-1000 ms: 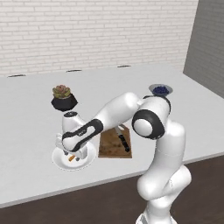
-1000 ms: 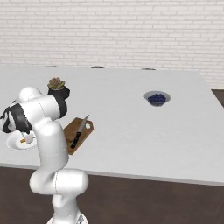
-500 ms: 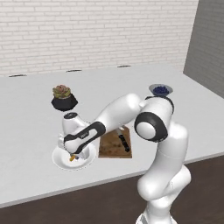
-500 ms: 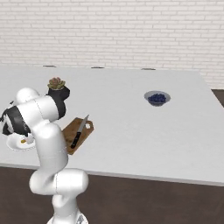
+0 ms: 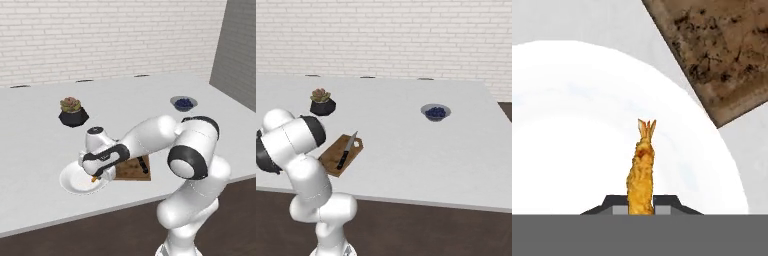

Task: Pick up the knife from the drawer and place it on the cutting board. Then place the meat from the plate to the cutting board.

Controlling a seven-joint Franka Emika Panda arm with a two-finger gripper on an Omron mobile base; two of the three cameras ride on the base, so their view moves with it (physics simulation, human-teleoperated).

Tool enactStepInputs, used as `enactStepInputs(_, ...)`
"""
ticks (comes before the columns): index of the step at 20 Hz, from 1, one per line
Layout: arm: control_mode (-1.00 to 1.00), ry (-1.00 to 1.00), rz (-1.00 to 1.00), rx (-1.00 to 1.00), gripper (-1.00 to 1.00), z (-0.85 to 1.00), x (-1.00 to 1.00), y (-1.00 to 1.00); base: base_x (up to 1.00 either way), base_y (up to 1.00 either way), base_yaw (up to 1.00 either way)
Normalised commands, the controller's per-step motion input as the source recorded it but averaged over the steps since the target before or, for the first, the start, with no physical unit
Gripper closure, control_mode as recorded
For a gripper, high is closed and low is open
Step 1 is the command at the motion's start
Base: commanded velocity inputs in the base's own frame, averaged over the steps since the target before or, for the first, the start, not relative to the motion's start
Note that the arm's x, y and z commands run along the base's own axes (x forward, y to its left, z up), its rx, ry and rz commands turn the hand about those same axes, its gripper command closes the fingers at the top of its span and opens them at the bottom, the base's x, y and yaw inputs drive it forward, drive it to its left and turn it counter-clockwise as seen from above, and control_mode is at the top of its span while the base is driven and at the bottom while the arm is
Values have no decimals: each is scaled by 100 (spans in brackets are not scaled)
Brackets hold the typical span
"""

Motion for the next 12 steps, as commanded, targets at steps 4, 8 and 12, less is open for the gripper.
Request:
enactStepInputs(4,-100,-1,4,6,100,100,-5,-84,0,0,0)
enactStepInputs(8,-100,0,10,1,100,49,11,-100,0,0,0)
enactStepInputs(12,-100,0,19,-3,100,-7,46,-98,0,0,0)
